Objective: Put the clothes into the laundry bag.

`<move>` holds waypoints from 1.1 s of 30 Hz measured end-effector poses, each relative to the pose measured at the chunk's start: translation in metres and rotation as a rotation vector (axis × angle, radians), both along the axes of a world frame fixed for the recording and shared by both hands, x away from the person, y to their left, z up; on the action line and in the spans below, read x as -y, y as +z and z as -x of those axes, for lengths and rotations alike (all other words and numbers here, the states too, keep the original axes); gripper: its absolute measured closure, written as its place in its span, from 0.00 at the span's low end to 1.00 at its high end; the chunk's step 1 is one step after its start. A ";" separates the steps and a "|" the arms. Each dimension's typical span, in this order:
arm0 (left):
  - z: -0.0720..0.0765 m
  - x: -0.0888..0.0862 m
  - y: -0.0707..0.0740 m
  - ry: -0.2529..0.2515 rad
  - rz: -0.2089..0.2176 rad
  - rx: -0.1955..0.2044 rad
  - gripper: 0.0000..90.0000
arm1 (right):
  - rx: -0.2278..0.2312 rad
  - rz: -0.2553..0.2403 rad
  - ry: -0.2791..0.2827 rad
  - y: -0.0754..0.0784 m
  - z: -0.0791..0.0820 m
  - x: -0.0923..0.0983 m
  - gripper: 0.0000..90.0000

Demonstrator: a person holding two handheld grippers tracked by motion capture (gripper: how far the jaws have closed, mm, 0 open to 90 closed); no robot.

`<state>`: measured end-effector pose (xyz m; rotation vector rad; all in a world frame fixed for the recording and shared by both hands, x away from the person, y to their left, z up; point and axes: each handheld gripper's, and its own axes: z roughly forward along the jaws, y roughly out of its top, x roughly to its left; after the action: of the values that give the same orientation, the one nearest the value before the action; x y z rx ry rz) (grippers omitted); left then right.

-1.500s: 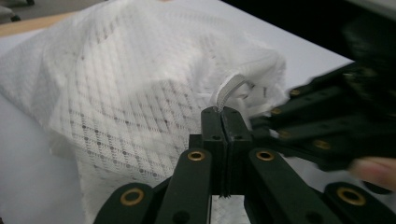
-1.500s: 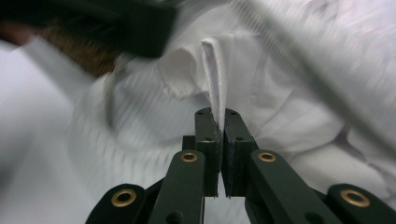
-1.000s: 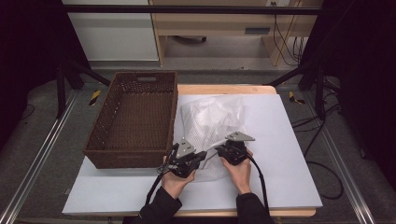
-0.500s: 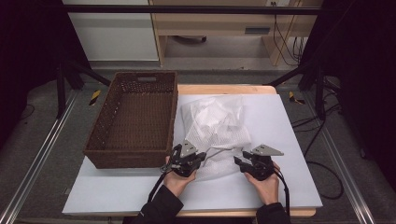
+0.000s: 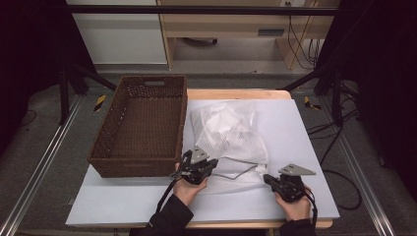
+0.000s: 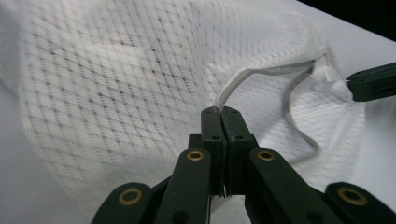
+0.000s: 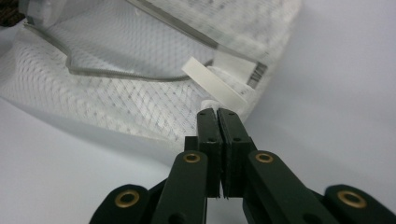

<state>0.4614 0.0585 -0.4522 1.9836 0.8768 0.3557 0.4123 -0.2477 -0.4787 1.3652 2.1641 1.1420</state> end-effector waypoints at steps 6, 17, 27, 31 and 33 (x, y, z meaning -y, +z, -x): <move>0.006 0.006 0.004 -0.026 -0.029 0.002 0.84 | 0.052 -0.040 0.003 0.000 0.006 0.014 0.76; 0.046 -0.040 0.004 0.031 -0.147 0.013 0.71 | 0.072 0.003 -0.109 0.015 -0.027 0.010 0.68; 0.035 -0.042 -0.033 0.124 -0.144 -0.042 0.69 | -0.009 0.009 -0.108 -0.009 -0.035 0.009 0.88; 0.035 -0.039 -0.032 0.162 -0.179 -0.036 0.79 | -0.017 0.010 -0.111 -0.008 -0.028 0.010 0.97; 0.034 -0.040 -0.031 0.171 -0.183 -0.043 0.88 | -0.012 0.008 -0.116 -0.008 -0.025 0.011 0.99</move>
<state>0.4275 0.0981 -0.4832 2.0950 1.0778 0.5081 0.4375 -0.2588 -0.4867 1.4765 2.0661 1.0832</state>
